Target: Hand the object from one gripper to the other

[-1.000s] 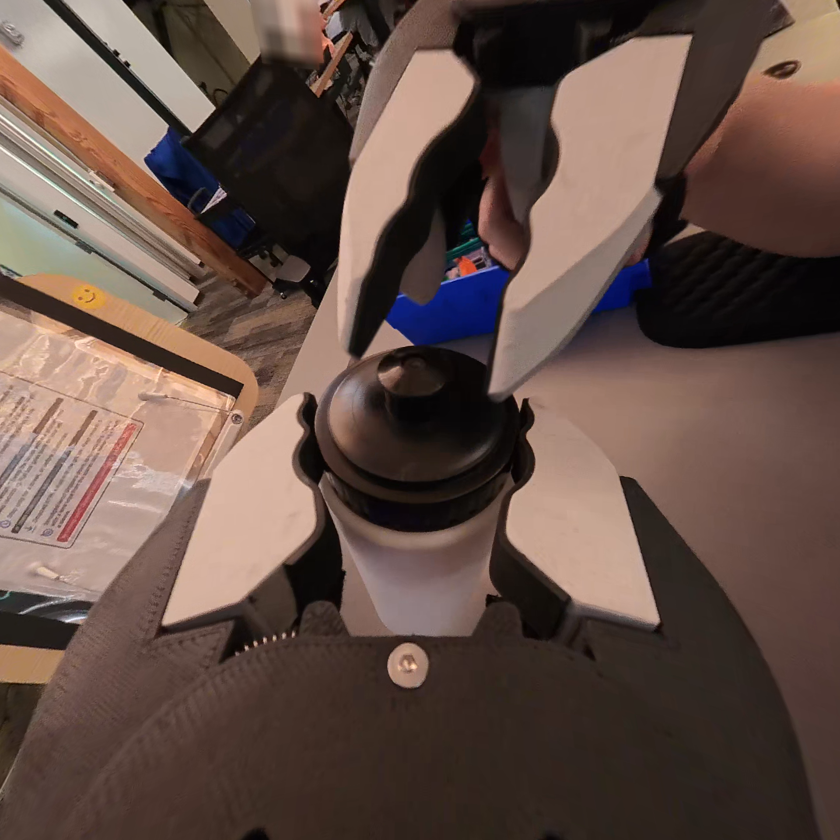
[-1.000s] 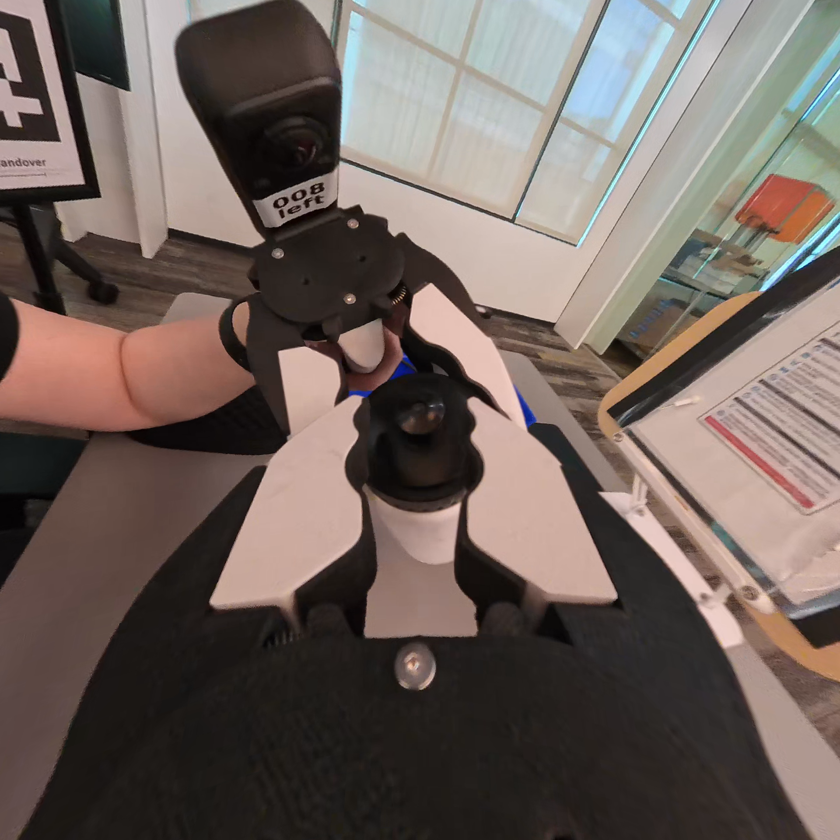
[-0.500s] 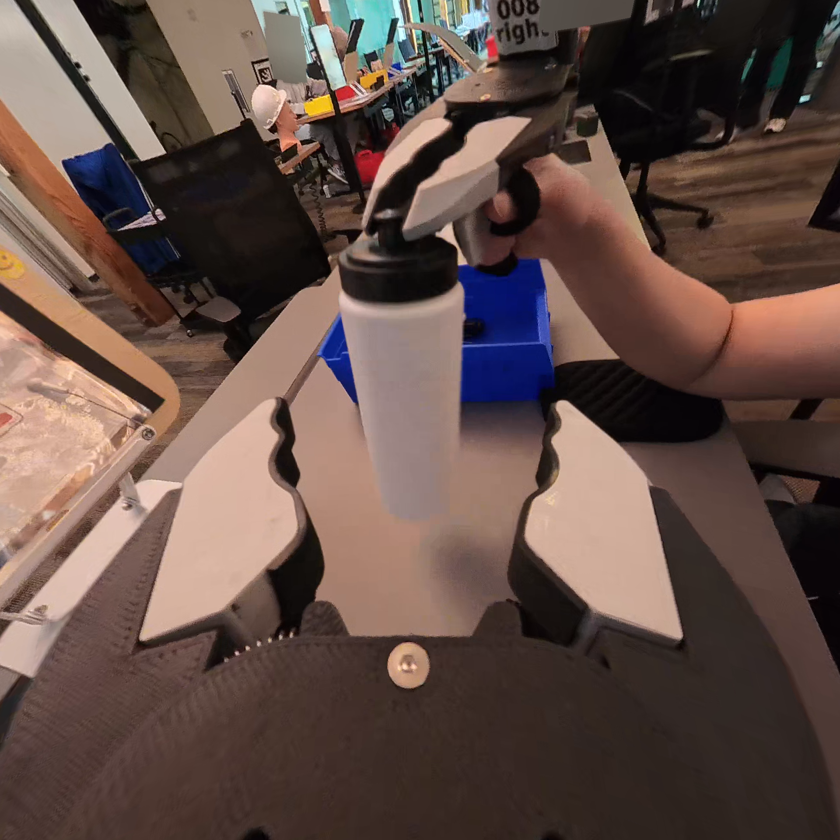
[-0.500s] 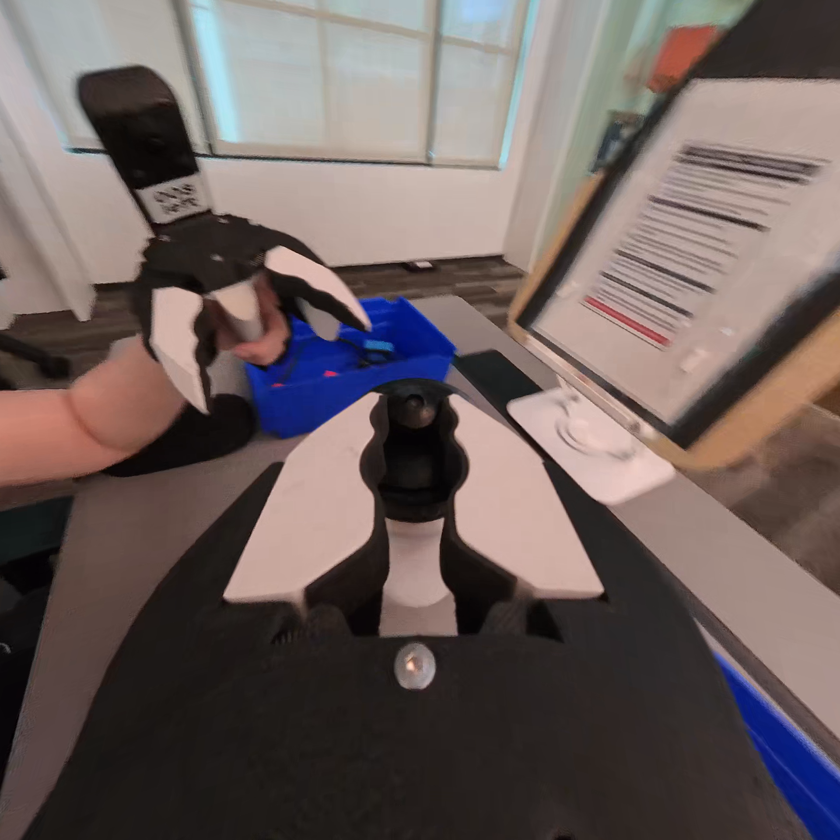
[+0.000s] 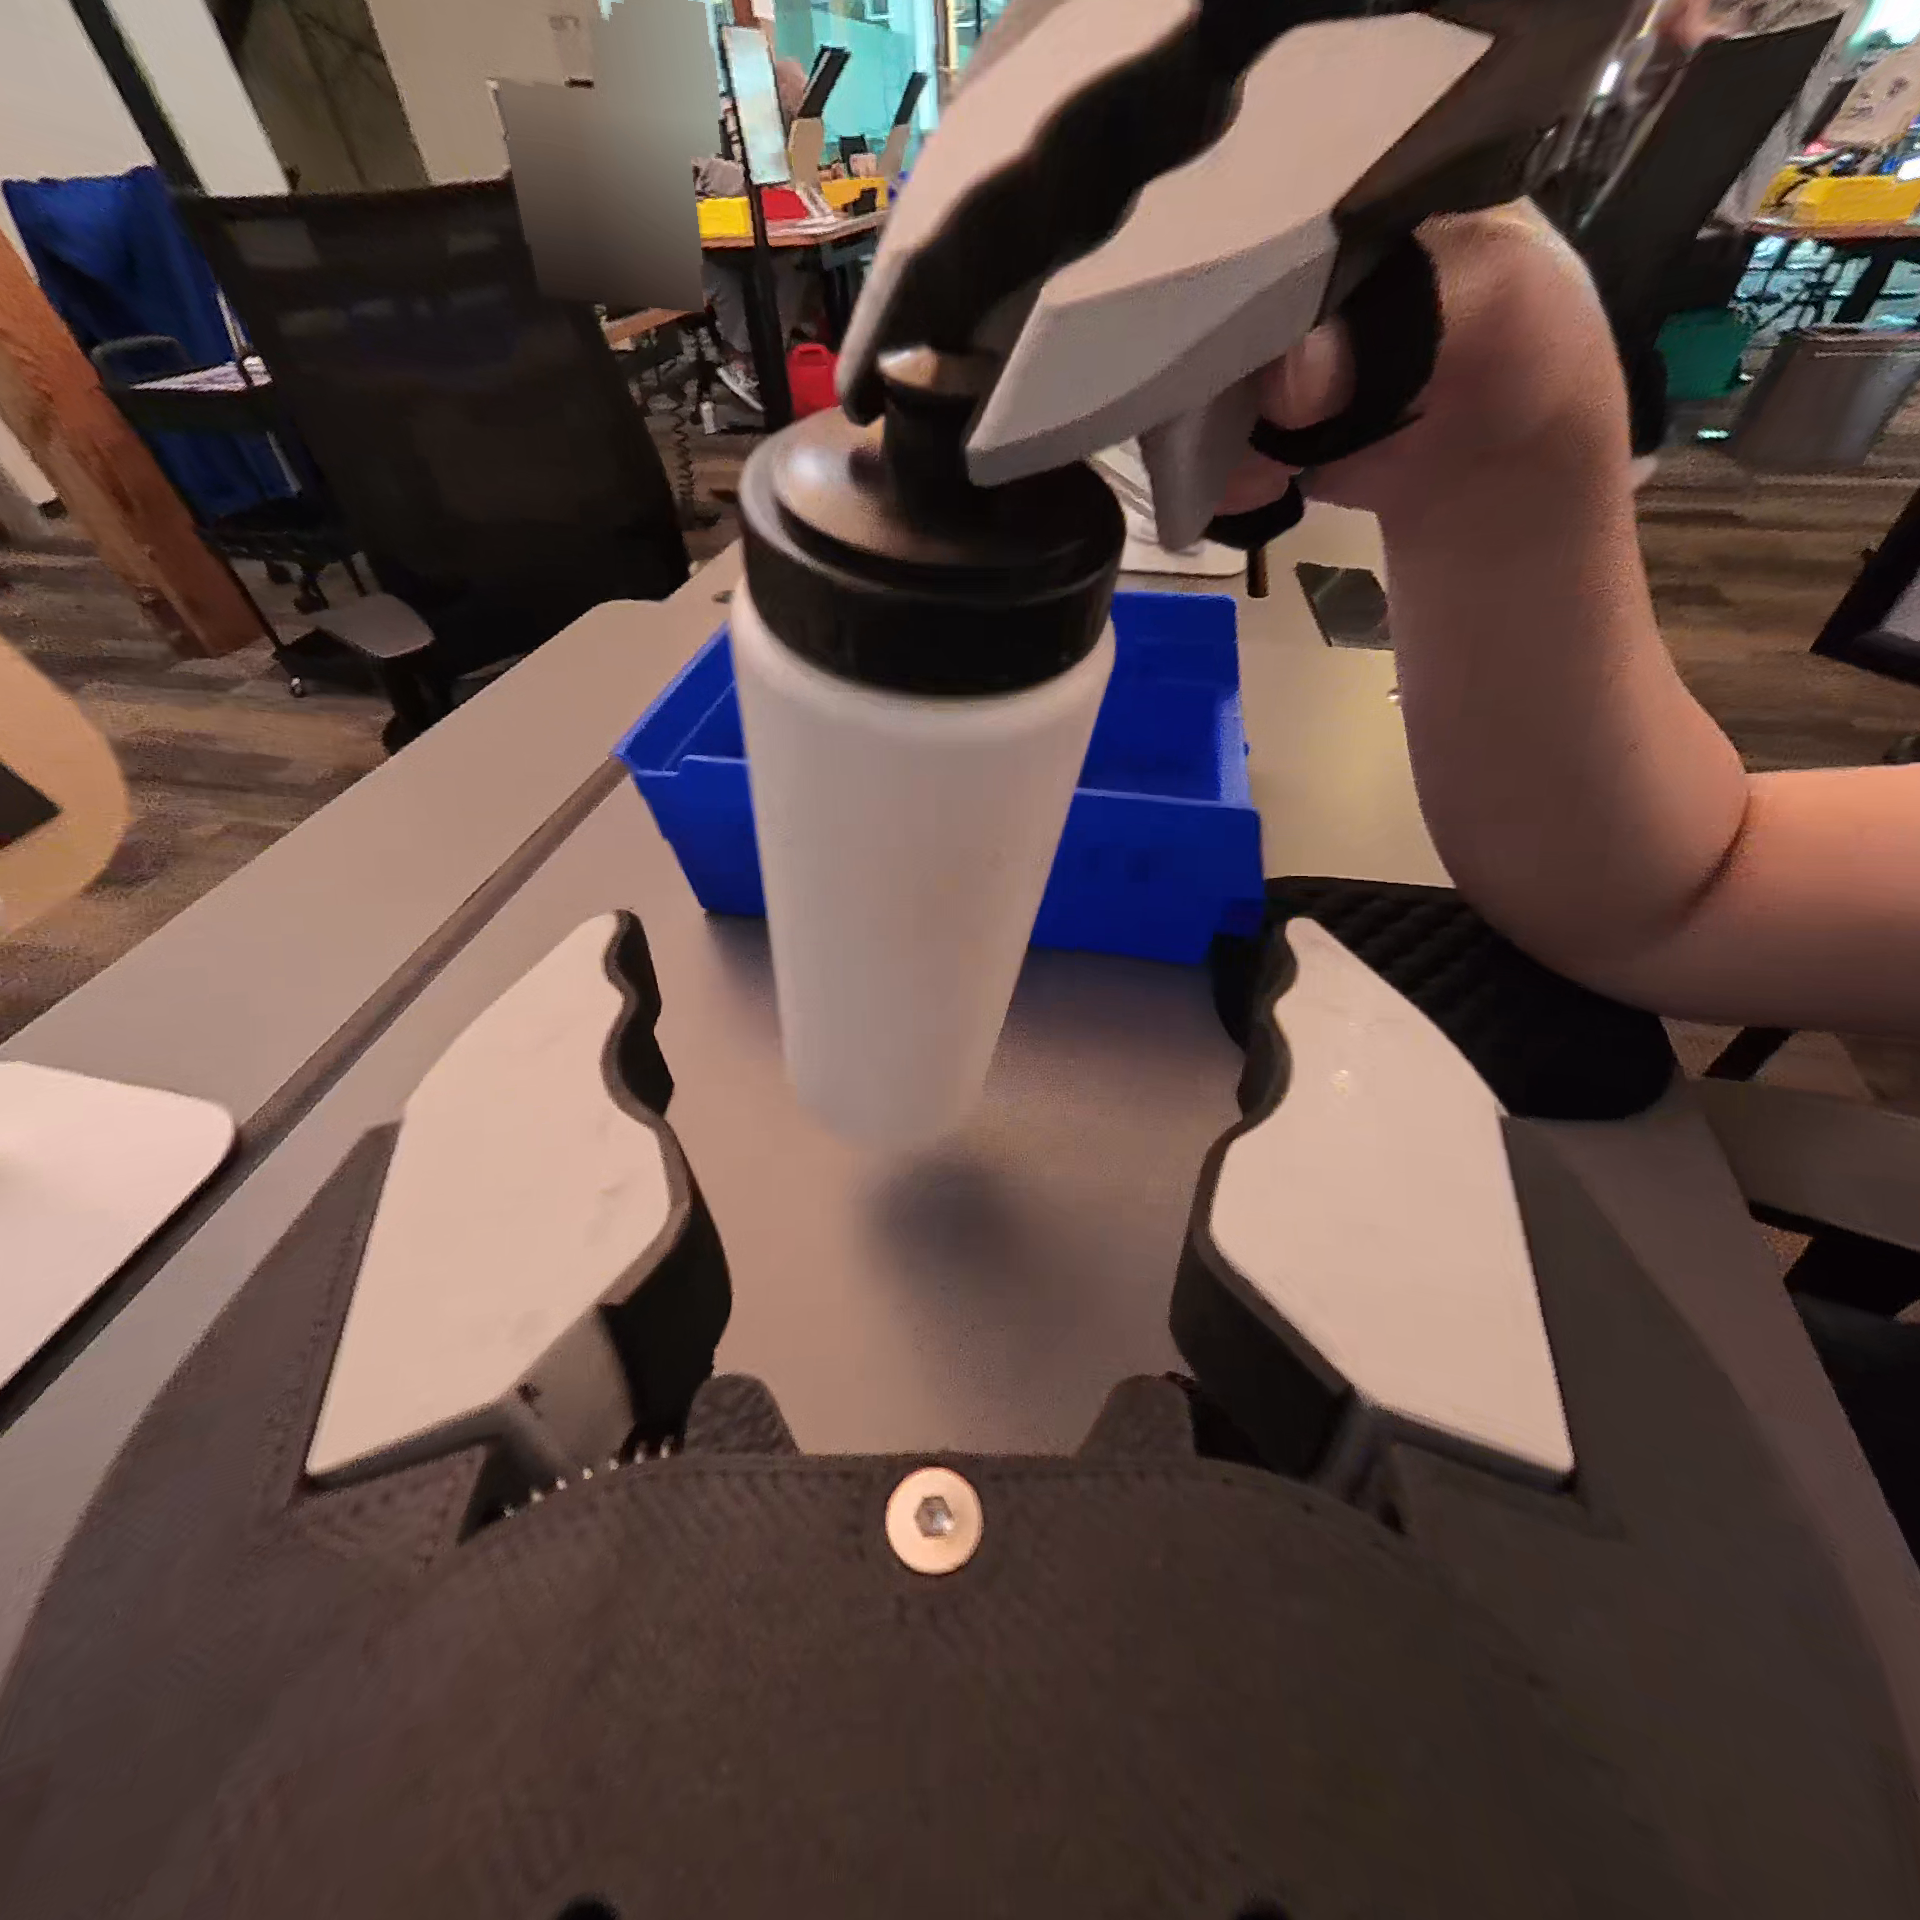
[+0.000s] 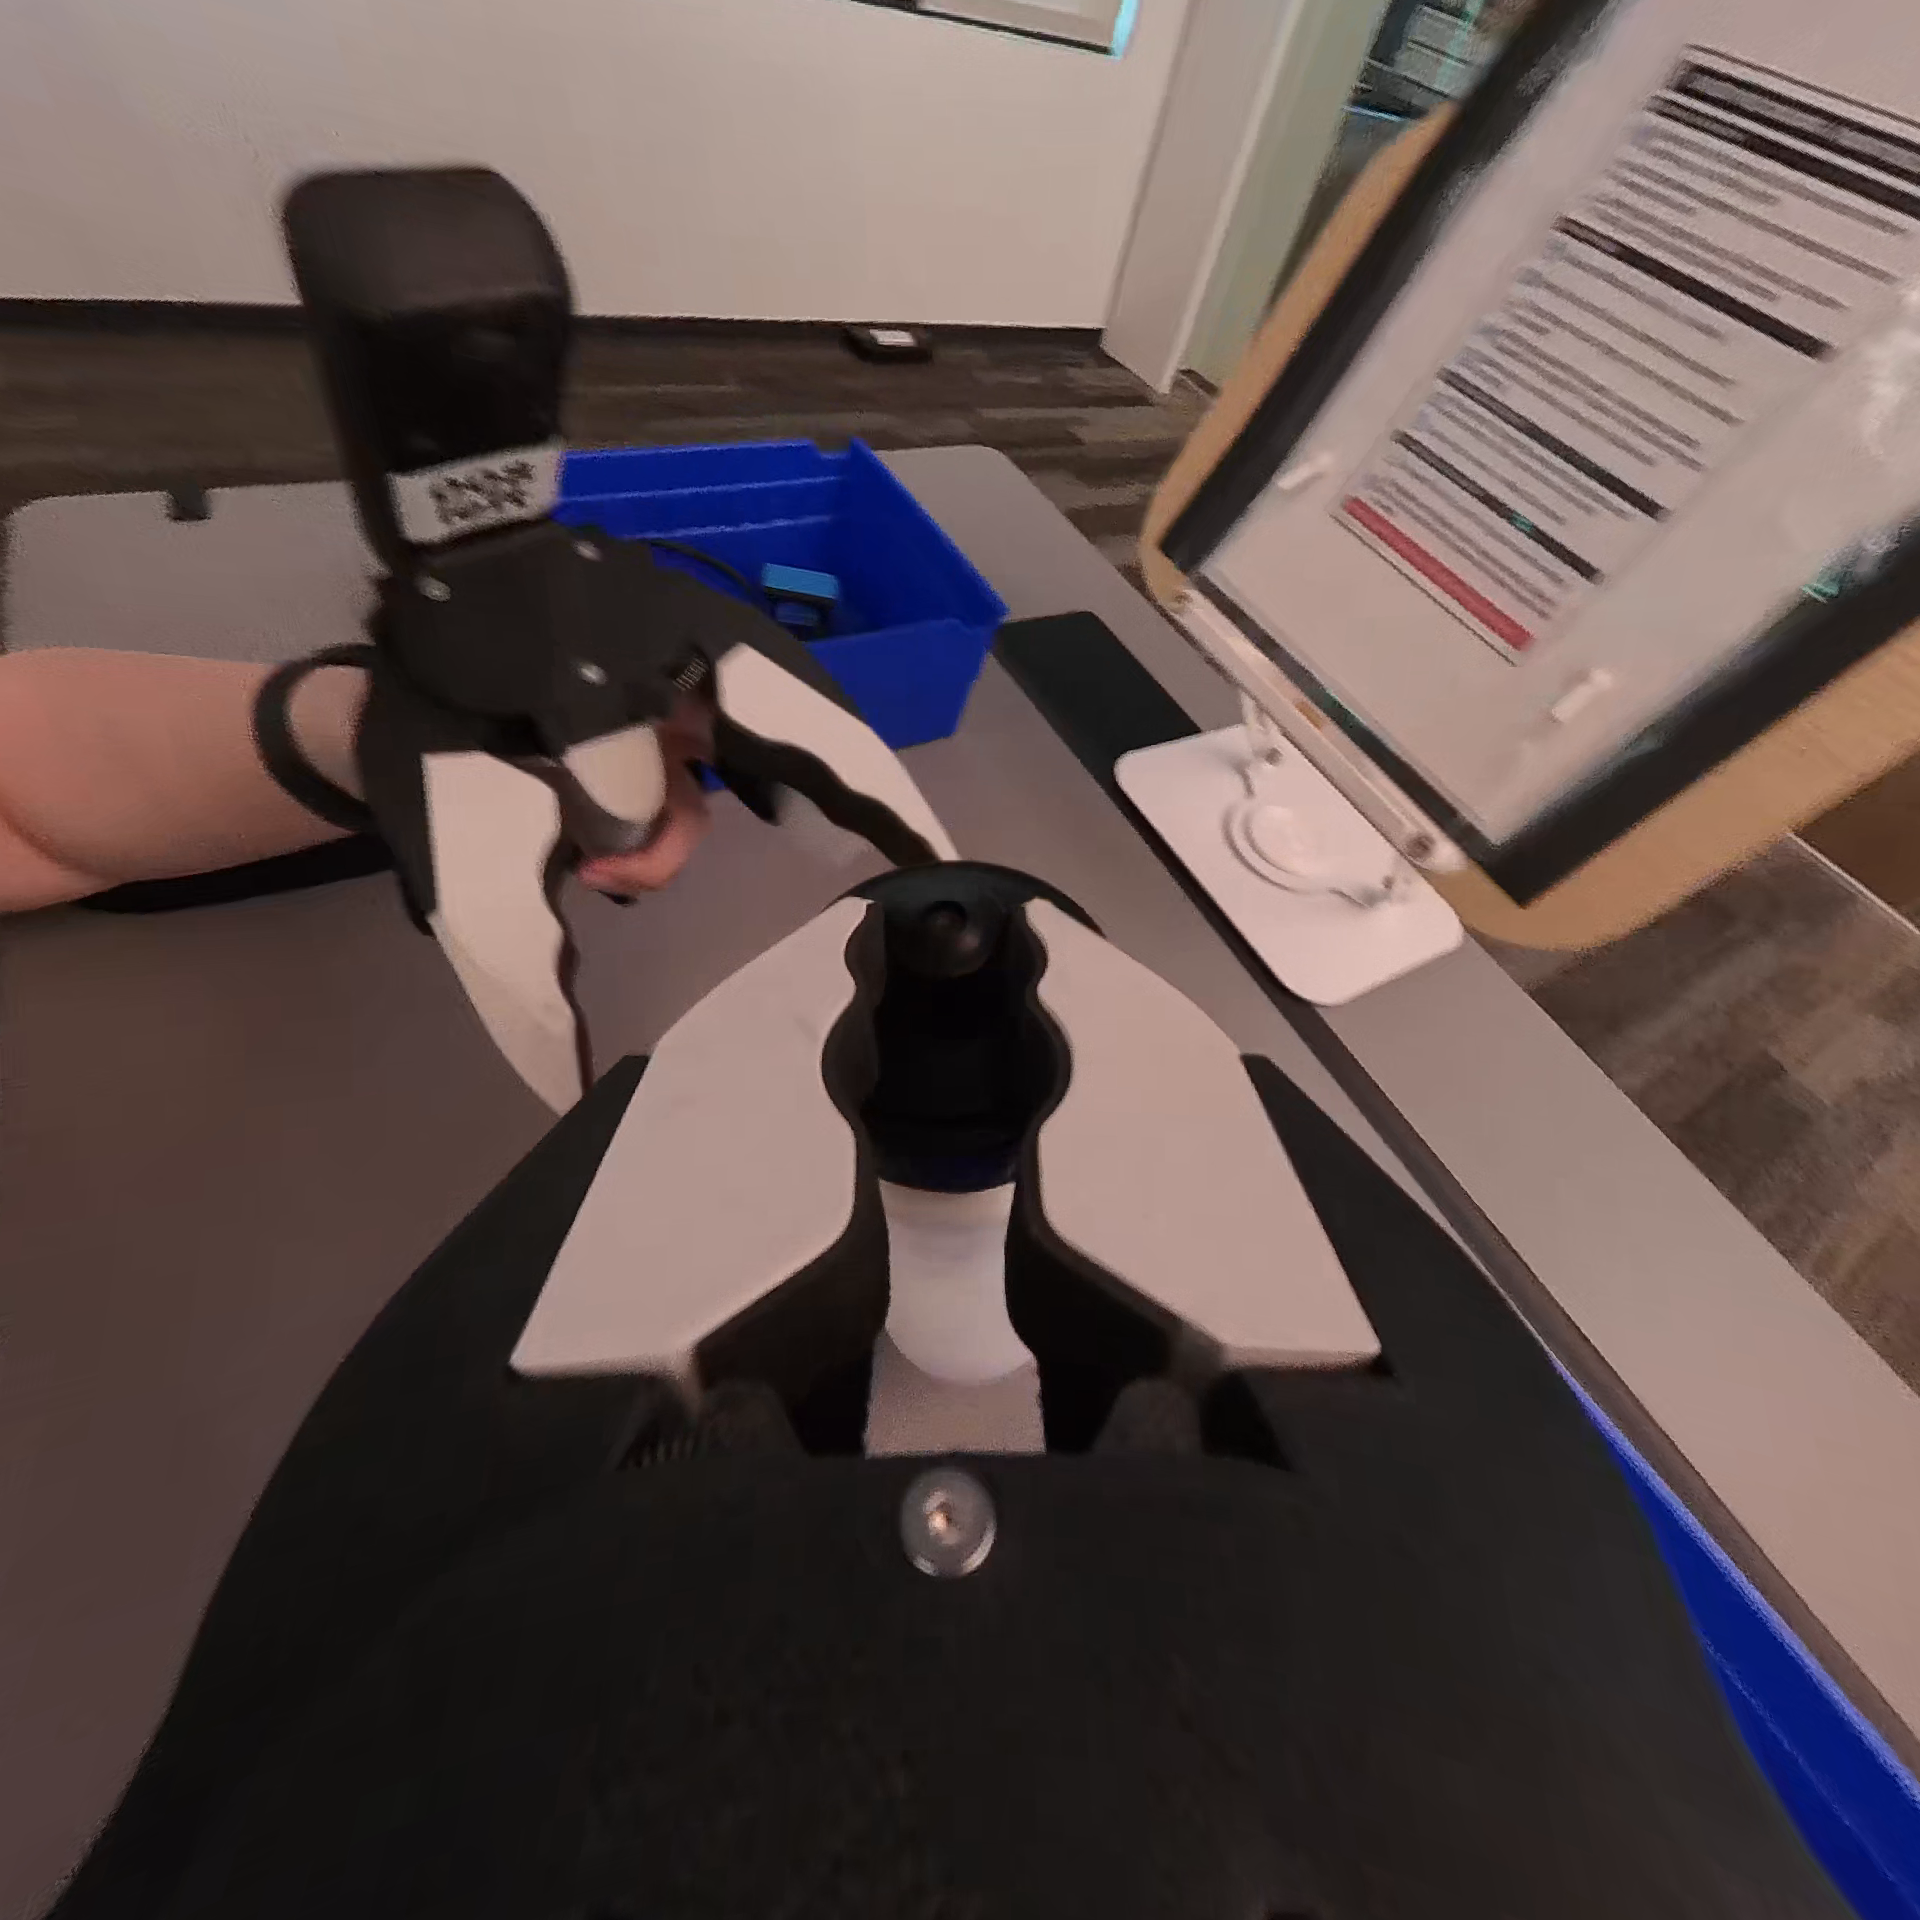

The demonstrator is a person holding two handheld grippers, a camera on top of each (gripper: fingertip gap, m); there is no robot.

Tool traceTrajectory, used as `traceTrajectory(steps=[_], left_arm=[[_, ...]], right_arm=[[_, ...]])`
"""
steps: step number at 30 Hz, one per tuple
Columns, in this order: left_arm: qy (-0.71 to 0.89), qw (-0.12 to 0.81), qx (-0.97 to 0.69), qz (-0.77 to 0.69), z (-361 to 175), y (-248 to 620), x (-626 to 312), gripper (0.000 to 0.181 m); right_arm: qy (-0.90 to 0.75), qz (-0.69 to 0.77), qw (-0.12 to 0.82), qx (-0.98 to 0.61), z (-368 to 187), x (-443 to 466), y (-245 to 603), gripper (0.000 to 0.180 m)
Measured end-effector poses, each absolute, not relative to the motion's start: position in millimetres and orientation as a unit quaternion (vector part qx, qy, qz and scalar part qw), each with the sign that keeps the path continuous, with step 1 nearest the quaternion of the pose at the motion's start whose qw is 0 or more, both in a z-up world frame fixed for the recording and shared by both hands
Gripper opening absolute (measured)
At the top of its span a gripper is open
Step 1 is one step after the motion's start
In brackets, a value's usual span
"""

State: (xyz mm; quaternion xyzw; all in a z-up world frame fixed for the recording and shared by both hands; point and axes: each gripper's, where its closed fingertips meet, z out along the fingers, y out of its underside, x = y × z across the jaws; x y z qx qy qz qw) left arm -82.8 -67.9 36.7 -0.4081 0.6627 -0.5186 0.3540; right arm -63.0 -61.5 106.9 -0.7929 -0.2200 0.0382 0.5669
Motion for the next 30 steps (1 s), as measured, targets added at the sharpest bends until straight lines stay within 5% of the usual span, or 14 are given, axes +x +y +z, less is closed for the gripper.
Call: traceTrajectory(steps=[5,8,11,14,20,24,26,28,30], left_arm=[[0.685,0.355,-0.375,-0.514,27.0,-89.6,-80.9,0.116],[0.683,0.351,-0.356,-0.533,34.9,-97.8,-83.3,0.099],[0.666,0.301,-0.363,-0.579,52.6,-97.6,-91.2,0.098],[0.61,0.29,-0.375,-0.634,81.0,-75.5,-100.7,0.098],[0.536,0.304,-0.395,-0.681,127.7,-19.2,-131.3,0.098],[0.561,0.291,-0.391,-0.669,131.5,-26.7,-140.1,0.098],[0.571,0.289,-0.393,-0.661,129.4,-31.7,-139.7,0.098],[0.569,0.269,-0.391,-0.671,129.8,-37.9,-141.0,0.099],[0.576,0.261,-0.403,-0.661,125.5,-38.9,-142.4,0.099]], right_arm=[[-0.27,0.095,0.578,-0.764,113.2,-116.5,-66.1,0.023],[-0.287,0.091,0.621,-0.724,127.8,-126.1,-67.8,0.024],[-0.283,-0.005,0.699,-0.657,152.7,-108.5,-67.4,0.06],[-0.273,0.017,0.732,-0.624,166.1,-101.7,-74.9,0.063],[-0.247,0.251,0.666,-0.657,133.0,-121.4,-58.1,0.076],[-0.235,0.343,0.574,-0.705,81.6,-153.6,-28.3,0.109],[-0.258,0.379,0.543,-0.703,67.8,-175.6,-27.2,0.108],[-0.269,0.358,0.556,-0.7,64.1,-181.7,-26.3,0.075],[-0.269,0.352,0.549,-0.709,60.1,-182.9,-27.5,0.074]])
